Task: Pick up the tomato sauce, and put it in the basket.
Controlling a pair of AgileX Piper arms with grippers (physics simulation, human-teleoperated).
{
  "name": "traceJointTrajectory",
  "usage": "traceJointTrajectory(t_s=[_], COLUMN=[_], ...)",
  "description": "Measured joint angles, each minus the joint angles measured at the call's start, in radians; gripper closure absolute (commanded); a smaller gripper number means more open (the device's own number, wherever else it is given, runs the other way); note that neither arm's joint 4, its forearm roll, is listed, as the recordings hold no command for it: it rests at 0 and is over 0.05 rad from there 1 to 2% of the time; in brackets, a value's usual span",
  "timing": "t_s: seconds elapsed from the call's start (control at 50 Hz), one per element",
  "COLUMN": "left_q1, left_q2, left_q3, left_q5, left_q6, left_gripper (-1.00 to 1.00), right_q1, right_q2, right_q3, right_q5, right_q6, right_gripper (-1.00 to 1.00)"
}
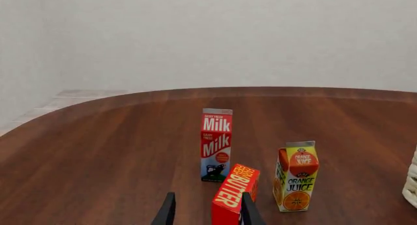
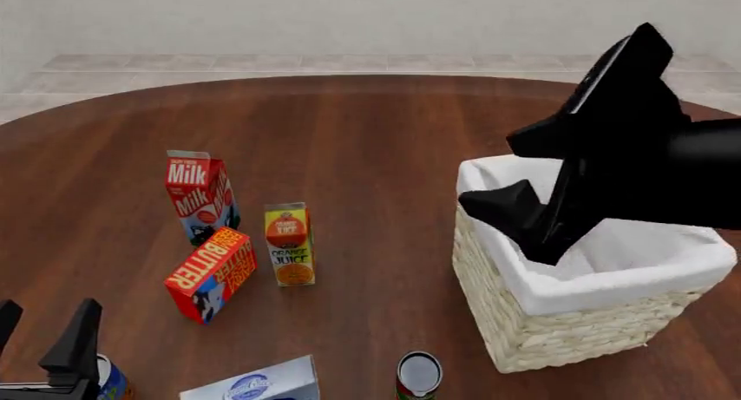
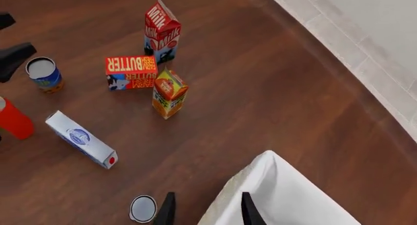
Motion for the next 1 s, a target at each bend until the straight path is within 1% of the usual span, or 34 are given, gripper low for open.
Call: traceJointTrajectory(t_s=[0.18, 0.54, 0.86, 1.0], left_q1=[0.0, 0.0, 0.0, 0.0], left_q2=[0.0, 0.0, 0.0, 0.0], left_q3=[0.0, 0.0, 0.0, 0.0], left_q5=[0.0, 0.0, 0.0, 0.0], left_q6=[0.0, 0.0, 0.0, 0.0], left_gripper=[-1.0, -1.0, -1.0, -1.0], right_q1=[0.022, 0.058, 0.053, 0.067], right_q2=[0.085, 0.252, 0.343, 0.375], right_q3=[-0.048, -0.13, -0.17, -0.189], right_q5=[0.018, 0.059, 0.137, 0.175], right_q6=[0.025, 0.098, 0.145, 0.167], right_gripper=[-1.0, -1.0, -1.0, -1.0])
